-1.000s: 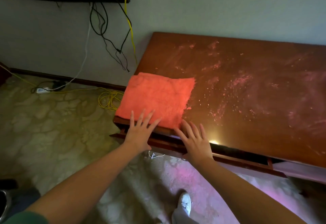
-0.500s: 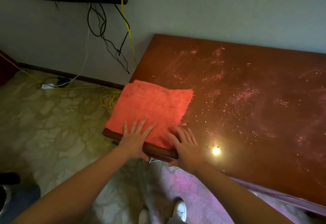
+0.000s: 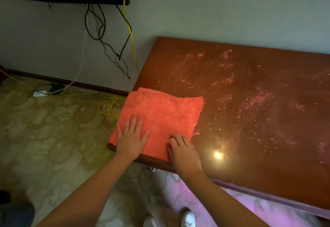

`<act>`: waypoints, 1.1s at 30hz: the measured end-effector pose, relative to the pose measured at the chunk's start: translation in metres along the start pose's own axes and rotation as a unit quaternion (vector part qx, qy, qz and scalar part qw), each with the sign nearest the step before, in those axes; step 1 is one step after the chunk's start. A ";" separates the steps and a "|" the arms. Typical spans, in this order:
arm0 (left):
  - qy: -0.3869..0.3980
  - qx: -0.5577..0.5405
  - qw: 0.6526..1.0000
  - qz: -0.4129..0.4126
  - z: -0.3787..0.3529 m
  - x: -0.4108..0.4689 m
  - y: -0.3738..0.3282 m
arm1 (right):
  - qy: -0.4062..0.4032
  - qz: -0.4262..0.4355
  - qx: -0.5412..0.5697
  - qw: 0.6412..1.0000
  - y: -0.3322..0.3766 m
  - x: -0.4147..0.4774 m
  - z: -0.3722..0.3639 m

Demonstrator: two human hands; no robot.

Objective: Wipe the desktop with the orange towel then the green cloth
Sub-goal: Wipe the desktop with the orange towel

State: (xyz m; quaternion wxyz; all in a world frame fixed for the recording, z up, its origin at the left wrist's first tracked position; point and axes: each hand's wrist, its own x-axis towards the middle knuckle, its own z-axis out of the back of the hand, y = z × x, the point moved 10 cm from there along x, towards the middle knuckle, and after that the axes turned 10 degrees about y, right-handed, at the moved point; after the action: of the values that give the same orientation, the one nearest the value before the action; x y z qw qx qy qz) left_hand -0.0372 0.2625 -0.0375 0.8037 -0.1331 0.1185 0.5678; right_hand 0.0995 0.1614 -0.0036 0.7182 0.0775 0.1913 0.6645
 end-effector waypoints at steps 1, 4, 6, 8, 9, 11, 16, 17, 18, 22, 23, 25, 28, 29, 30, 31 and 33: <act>-0.006 -0.002 1.000 -0.001 -0.003 -0.004 0.000 | -0.011 -0.004 -0.015 1.000 0.001 -0.005 0.001; -0.012 -0.021 1.000 -0.014 -0.006 -0.013 -0.002 | -0.024 -0.030 -0.043 0.998 0.003 -0.016 -0.001; -0.011 -0.009 1.000 -0.019 -0.010 -0.019 0.000 | -0.021 -0.064 -0.065 0.996 0.005 -0.019 -0.006; -0.029 -0.006 0.999 -0.024 -0.011 -0.027 0.002 | -0.021 -0.099 -0.087 0.991 0.010 -0.020 -0.006; -0.036 -0.005 0.999 -0.027 -0.012 -0.032 0.002 | -0.031 -0.112 -0.094 0.989 0.013 -0.020 -0.004; -0.035 -0.008 0.999 -0.025 -0.012 -0.038 0.001 | -0.055 -0.138 -0.087 0.985 0.019 -0.017 0.003; -0.025 -0.034 0.999 0.001 -0.004 -0.024 0.001 | -0.037 -0.204 -0.038 0.978 0.011 0.011 -0.003; -0.026 -0.033 0.999 0.001 -0.004 -0.018 0.000 | -0.026 -0.210 -0.040 0.976 0.006 0.017 -0.007; -0.026 -0.031 0.999 -0.001 -0.005 -0.014 -0.002 | -0.017 -0.216 -0.045 0.975 0.001 0.021 -0.011; -0.037 -0.035 0.999 -0.008 -0.006 -0.002 -0.007 | 0.000 -0.233 -0.052 0.971 -0.013 0.032 -0.019; -0.045 -0.035 0.998 -0.008 -0.004 0.001 -0.008 | -0.002 -0.236 -0.052 0.970 -0.014 0.035 -0.019; -0.060 -0.033 0.998 -0.009 0.000 0.010 -0.010 | -0.007 -0.242 -0.056 0.969 -0.018 0.043 -0.016; -0.073 -0.037 0.997 -0.009 0.007 0.028 -0.015 | -0.014 -0.242 -0.075 0.967 -0.026 0.060 -0.011; -0.079 -0.038 0.996 -0.008 0.011 0.034 -0.017 | -0.019 -0.240 -0.082 0.967 -0.028 0.066 -0.009; -0.086 -0.038 0.996 -0.008 0.014 0.041 -0.019 | -0.025 -0.238 -0.088 0.967 -0.030 0.072 -0.006; -0.095 -0.037 0.995 -0.009 0.018 0.047 -0.022 | -0.031 -0.237 -0.093 0.967 -0.032 0.078 -0.003; -0.104 -0.038 0.994 -0.009 0.023 0.058 -0.028 | -0.037 -0.236 -0.099 0.966 -0.037 0.091 0.002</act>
State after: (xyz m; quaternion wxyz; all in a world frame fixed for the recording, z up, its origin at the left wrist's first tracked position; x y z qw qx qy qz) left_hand 0.0087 0.3129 -0.0340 0.8113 -0.1045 0.0111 0.5751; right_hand 0.1381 0.2471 -0.0309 0.8651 -0.0166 0.1113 0.4889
